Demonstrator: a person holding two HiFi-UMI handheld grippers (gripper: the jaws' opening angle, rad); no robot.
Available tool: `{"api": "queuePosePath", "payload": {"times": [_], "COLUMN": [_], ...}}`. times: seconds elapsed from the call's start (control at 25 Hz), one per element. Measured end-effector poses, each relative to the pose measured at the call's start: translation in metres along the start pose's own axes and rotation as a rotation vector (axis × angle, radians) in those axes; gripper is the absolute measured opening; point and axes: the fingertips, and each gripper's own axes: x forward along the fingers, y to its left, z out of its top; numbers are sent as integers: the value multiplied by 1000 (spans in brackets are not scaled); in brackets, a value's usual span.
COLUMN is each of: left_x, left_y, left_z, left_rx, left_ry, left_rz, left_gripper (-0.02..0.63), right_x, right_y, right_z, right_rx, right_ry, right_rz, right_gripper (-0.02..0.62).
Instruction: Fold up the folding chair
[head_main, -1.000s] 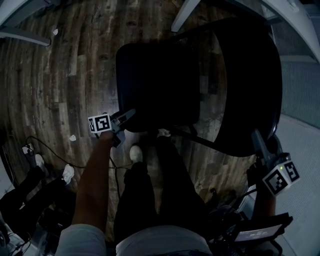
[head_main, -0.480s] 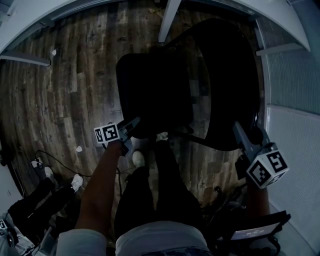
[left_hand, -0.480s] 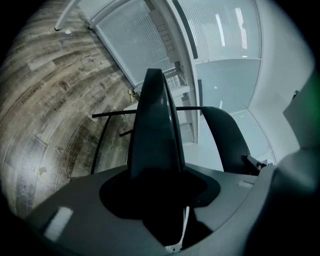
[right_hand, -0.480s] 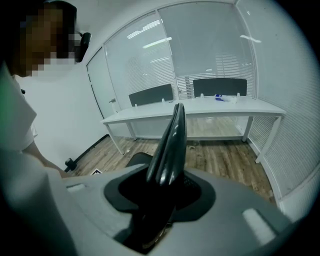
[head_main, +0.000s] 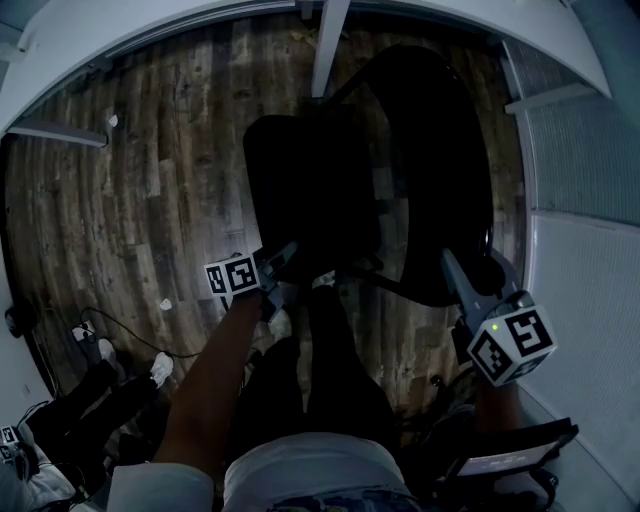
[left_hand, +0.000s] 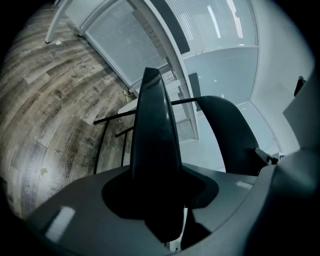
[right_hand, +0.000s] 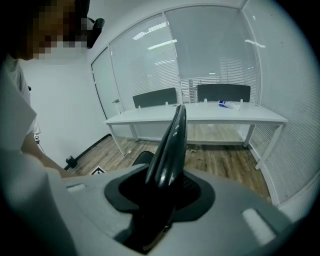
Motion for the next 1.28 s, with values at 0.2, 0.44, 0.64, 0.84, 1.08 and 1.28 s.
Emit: {"api": "queuePosePath", "payload": {"times": [0.2,0.44,0.64,0.84,1.08,1.28], "left_x": [7,22,34,46,57,66], "left_y": [-29,-69,-95,-120,-141,-147], "left_z": [-2,-4,-9,-12,-17,-20], "left_rx": [19,41,57,66,69,74], "left_ry": [9,15,29,54,104,124], "left_rz": [25,43,40,21,6,53], "left_gripper": [164,155,149,143,140,140], "right_x": [-3,-7,-14,-17,-19,-21], "right_y": [16,28,29,32,38,31], "right_z": [9,19,22,28,31,33], "right_rx": [-9,-37,-36,-42,-39,-33], "right_ry": [-7,6,9,10,19,27], "right_rz": [19,30,15,13,9,3], "right_gripper": [126,120,117,117,115,112]}}
